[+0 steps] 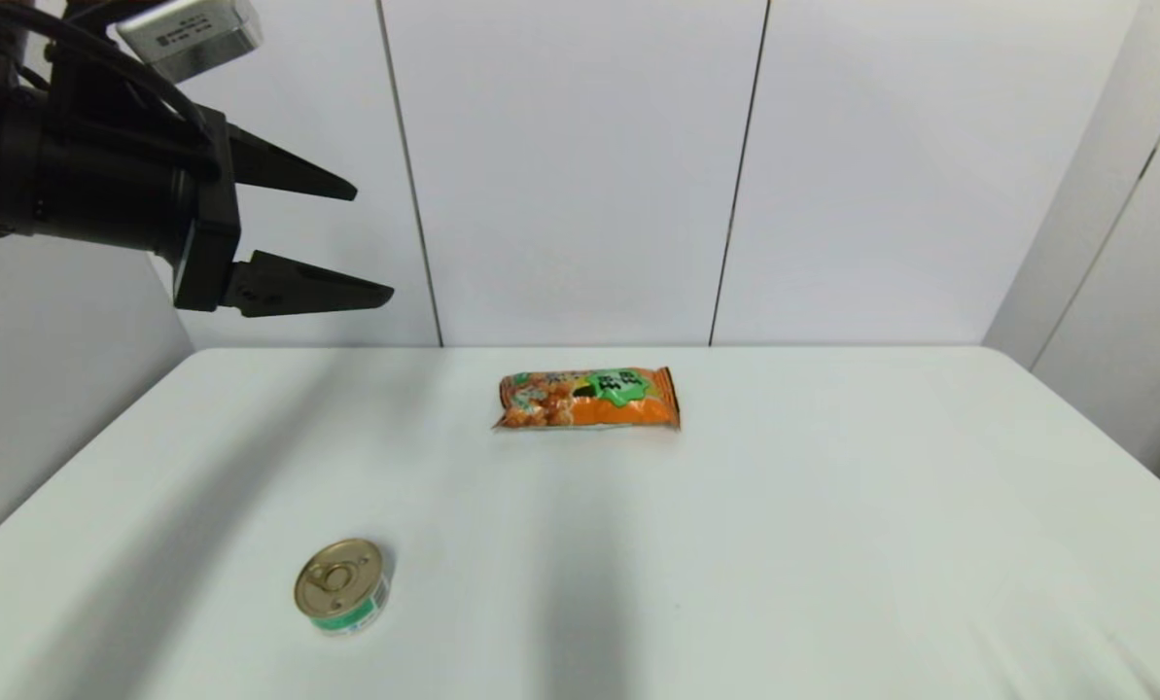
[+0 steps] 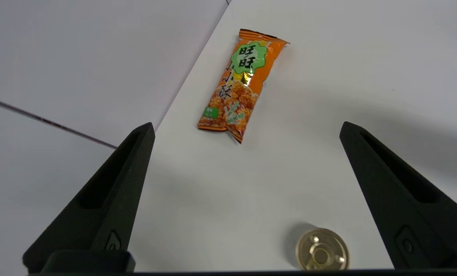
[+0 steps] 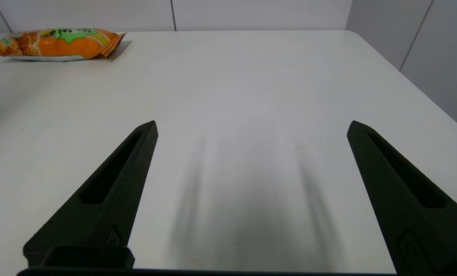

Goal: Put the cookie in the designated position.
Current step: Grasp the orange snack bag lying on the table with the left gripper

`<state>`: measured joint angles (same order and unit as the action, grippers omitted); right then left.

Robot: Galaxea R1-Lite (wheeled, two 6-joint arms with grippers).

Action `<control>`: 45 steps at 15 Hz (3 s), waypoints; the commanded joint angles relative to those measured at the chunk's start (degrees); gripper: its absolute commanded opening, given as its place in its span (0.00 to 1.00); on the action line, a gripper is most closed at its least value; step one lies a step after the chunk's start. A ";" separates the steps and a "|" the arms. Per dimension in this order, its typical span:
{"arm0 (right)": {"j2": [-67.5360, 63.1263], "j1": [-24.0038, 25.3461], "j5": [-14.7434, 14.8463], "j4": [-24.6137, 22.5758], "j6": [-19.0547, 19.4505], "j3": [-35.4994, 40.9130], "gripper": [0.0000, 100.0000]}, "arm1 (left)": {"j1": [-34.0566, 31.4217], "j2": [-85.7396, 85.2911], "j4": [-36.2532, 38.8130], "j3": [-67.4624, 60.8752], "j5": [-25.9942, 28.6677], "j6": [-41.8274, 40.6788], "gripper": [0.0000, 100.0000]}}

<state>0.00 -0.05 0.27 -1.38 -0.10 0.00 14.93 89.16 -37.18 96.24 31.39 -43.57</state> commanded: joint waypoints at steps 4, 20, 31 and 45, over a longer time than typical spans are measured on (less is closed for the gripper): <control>0.00 -0.04 0.00 -0.03 0.01 0.53 1.00 | 4.67 13.23 -0.35 7.99 0.25 -1.08 1.00; 0.00 0.05 0.00 -0.03 0.01 0.53 1.00 | 11.96 41.97 17.67 16.78 -0.01 13.07 1.00; 0.00 0.05 0.00 -0.03 0.01 0.53 1.00 | 11.96 47.33 20.75 16.78 -1.42 17.47 1.00; 0.00 -0.04 0.00 -0.03 0.01 0.53 1.00 | 11.79 51.81 22.77 16.78 -1.60 20.63 1.00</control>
<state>0.00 -0.02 0.24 -1.38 -0.10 0.00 26.76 140.35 -14.32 113.01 29.62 -22.82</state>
